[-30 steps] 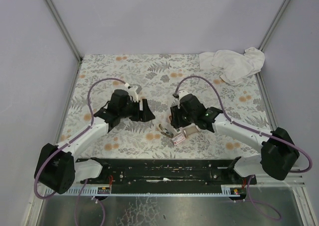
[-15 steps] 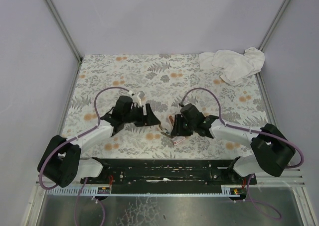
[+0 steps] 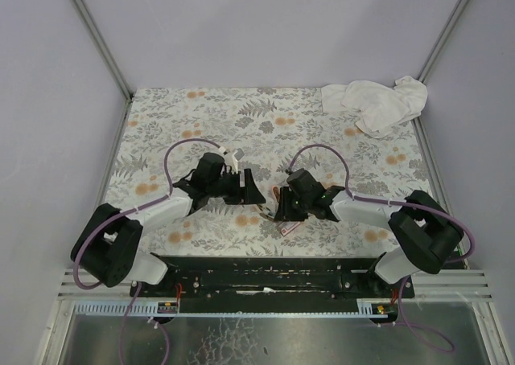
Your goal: Load the staples into the stapler
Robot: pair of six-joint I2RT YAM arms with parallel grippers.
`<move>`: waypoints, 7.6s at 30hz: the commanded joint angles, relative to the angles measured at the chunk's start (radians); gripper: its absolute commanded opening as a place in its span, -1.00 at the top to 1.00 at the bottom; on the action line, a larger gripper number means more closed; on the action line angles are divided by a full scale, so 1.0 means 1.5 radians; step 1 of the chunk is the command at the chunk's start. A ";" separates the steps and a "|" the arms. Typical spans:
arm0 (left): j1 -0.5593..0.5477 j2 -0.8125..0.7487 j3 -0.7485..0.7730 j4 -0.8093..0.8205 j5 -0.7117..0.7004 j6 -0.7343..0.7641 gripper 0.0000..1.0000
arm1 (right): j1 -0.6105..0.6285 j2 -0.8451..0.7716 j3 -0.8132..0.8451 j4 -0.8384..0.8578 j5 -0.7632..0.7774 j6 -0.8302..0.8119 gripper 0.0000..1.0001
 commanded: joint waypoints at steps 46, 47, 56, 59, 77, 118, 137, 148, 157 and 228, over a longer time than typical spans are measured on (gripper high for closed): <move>-0.108 0.041 0.002 0.192 -0.038 0.211 -0.43 | -0.101 -0.213 0.039 -0.178 0.059 -0.193 -0.42; -0.108 0.052 0.002 0.193 -0.031 0.220 -0.43 | -0.106 -0.215 0.039 -0.181 0.053 -0.199 -0.43; -0.109 0.114 0.014 0.212 -0.007 0.239 -0.43 | -0.123 -0.224 0.011 -0.140 0.002 -0.185 -0.46; -0.109 0.140 0.029 0.231 0.017 0.232 -0.42 | -0.124 -0.220 0.008 -0.135 -0.003 -0.178 -0.46; -0.118 0.225 0.090 0.107 0.041 0.242 -0.27 | -0.124 -0.217 0.004 -0.135 -0.002 -0.177 -0.46; -0.092 0.042 0.004 0.067 -0.217 0.005 -0.39 | 0.201 -0.088 0.053 -0.052 0.264 -0.191 -0.61; -0.048 -0.066 -0.096 0.073 -0.262 -0.004 -0.40 | 0.225 0.023 0.094 0.006 0.157 -0.367 0.26; -0.046 -0.061 -0.115 0.091 -0.212 0.003 -0.40 | 0.225 0.019 0.076 0.002 0.100 -0.475 -0.07; -0.047 -0.005 -0.122 0.213 -0.057 0.036 -0.39 | 0.226 -0.057 0.013 0.028 0.202 -0.386 -0.53; -0.317 0.015 -0.082 0.029 -0.305 0.256 0.08 | -0.058 -0.301 -0.038 -0.079 0.120 -0.141 -0.98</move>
